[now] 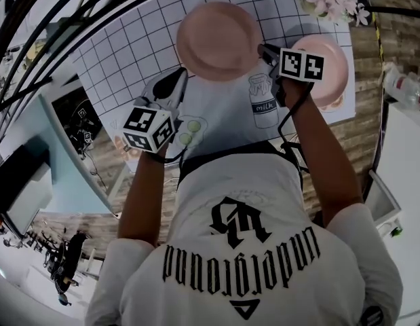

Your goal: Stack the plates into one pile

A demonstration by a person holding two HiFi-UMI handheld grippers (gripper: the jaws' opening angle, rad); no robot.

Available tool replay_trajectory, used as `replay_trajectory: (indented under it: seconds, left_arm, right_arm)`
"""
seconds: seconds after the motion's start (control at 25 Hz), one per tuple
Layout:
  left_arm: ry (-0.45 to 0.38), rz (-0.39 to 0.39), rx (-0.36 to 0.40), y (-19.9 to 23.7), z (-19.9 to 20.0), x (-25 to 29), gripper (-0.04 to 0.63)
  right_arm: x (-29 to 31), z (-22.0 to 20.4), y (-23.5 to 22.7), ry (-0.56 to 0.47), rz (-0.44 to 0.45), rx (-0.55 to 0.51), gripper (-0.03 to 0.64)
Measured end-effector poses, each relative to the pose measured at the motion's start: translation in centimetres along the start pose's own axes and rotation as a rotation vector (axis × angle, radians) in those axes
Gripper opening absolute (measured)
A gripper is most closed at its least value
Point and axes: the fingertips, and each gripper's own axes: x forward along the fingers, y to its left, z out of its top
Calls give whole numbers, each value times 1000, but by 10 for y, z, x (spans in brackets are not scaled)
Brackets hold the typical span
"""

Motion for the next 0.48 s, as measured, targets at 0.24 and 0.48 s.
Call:
replay_trajectory:
  seconds: [0.24,0.48]
  left_arm:
    - [7,3,-13,1,-7,5,49]
    - [26,1,-28,1,-14,6,49]
  right_arm:
    - [14,-5,-9,42,-5,40,78]
    - [30,-9,-9,80,11,85,77]
